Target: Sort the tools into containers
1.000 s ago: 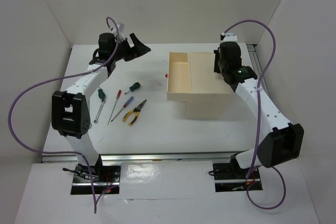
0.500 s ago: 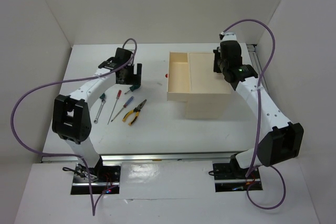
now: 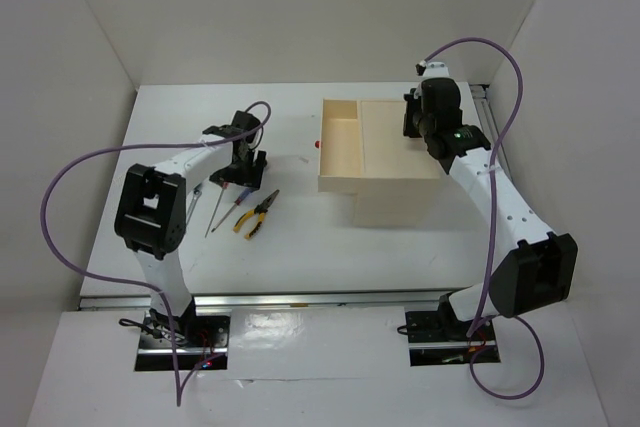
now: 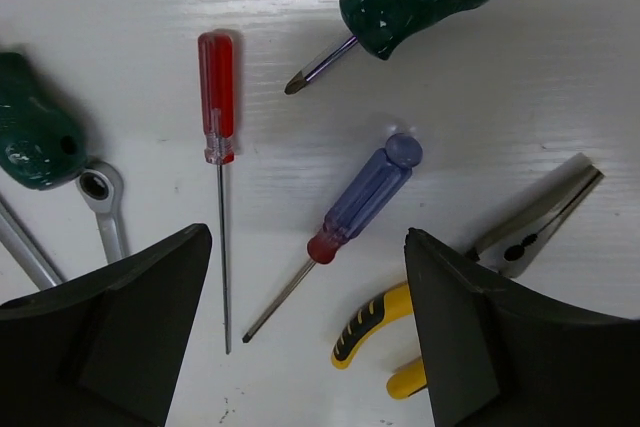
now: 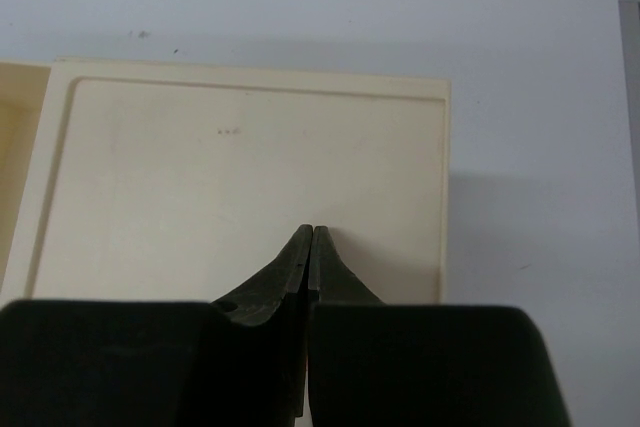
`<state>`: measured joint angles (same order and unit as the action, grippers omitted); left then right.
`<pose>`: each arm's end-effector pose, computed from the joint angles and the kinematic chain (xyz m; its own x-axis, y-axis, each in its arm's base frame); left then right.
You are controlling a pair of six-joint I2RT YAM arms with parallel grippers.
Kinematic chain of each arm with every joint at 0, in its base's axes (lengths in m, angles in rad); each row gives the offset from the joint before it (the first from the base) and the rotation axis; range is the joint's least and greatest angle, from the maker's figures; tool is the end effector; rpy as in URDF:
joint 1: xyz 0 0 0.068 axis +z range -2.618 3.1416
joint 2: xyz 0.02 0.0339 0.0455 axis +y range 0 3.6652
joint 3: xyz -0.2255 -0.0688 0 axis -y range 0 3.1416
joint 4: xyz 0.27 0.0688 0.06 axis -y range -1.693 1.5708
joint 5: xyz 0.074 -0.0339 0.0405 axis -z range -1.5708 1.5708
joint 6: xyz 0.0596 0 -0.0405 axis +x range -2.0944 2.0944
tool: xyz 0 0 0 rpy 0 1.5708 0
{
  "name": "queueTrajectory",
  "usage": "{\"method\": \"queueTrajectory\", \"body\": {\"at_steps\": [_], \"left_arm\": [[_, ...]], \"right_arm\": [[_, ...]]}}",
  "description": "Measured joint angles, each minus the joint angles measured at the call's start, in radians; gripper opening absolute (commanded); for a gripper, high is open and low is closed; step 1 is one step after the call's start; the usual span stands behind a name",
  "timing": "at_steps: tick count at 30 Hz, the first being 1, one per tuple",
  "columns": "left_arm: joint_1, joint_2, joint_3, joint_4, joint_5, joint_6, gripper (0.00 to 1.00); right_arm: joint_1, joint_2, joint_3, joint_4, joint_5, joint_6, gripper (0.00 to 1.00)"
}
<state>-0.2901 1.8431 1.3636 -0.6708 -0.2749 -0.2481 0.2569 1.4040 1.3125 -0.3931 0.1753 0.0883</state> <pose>0.3894 -0.0993 0.1394 -0.8895 0.0189 -0.4566 -0.0509 0.9888 0.1400 0.3647 0.0851 0.3091 -0.4577 -0.0305 -0.8886 -0.0608 0.9981 -0.0029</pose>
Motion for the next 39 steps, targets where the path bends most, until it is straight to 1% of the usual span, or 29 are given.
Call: {"method": "queueTrajectory", "body": {"at_steps": [2, 4, 5, 6, 7, 15, 17, 19, 20, 21, 22, 23, 28, 31, 34, 36, 39], "left_arm": [[0.003, 0.034, 0.000, -0.002, 0.010, -0.003, 0.88], [0.007, 0.052, 0.000, -0.001, 0.021, -0.009, 0.84], [0.008, 0.058, 0.000, -0.001, 0.026, -0.013, 0.84], [0.008, 0.061, 0.000, -0.001, 0.031, -0.014, 0.80], [0.008, 0.064, 0.000, 0.001, 0.036, -0.016, 0.78], [0.005, 0.094, 0.000, 0.020, 0.079, -0.017, 0.70], [0.005, 0.106, 0.000, 0.021, 0.093, -0.017, 0.70], [0.005, 0.117, 0.005, 0.020, 0.104, -0.020, 0.59], [0.005, 0.119, 0.008, 0.021, 0.111, -0.023, 0.51], [0.005, 0.124, 0.010, 0.022, 0.119, -0.024, 0.40], [0.005, 0.127, 0.014, 0.021, 0.126, -0.027, 0.11], [0.005, 0.131, 0.018, 0.023, 0.127, -0.029, 0.00], [0.001, 0.132, 0.023, 0.019, 0.109, -0.023, 0.00], [-0.002, 0.126, 0.022, 0.012, 0.097, -0.043, 0.00], [-0.011, 0.124, 0.030, -0.026, 0.067, -0.061, 0.00], [-0.018, 0.124, 0.067, -0.090, 0.033, -0.079, 0.00], [-0.035, 0.108, 0.189, -0.193, -0.031, -0.121, 0.00]], "right_arm": [[0.000, -0.001, -0.004, 0.005, -0.001, 0.000, 0.00], [0.000, -0.002, -0.005, 0.007, -0.001, 0.000, 0.00], [0.000, -0.002, -0.005, 0.007, -0.002, 0.000, 0.00], [0.000, -0.002, -0.005, 0.007, -0.002, 0.000, 0.00], [0.000, -0.003, -0.006, 0.008, -0.001, 0.000, 0.00], [0.000, -0.008, -0.012, 0.012, 0.000, 0.000, 0.00], [0.000, -0.008, -0.012, 0.012, 0.000, 0.000, 0.00], [0.000, -0.008, -0.012, 0.012, 0.001, 0.000, 0.00], [0.000, -0.008, -0.012, 0.012, 0.001, 0.000, 0.00], [0.000, -0.008, -0.012, 0.012, 0.001, 0.000, 0.00], [0.000, -0.008, -0.012, 0.012, 0.002, 0.000, 0.00], [0.000, -0.008, -0.012, 0.012, 0.004, 0.001, 0.00], [0.000, -0.008, -0.012, 0.012, 0.006, 0.001, 0.00], [0.000, -0.008, -0.012, 0.012, 0.006, 0.001, 0.00], [0.000, -0.008, -0.012, 0.012, 0.007, 0.001, 0.00], [0.000, -0.008, -0.012, 0.012, 0.007, 0.001, 0.00], [0.000, -0.008, -0.012, 0.012, 0.008, 0.001, 0.00]]}}
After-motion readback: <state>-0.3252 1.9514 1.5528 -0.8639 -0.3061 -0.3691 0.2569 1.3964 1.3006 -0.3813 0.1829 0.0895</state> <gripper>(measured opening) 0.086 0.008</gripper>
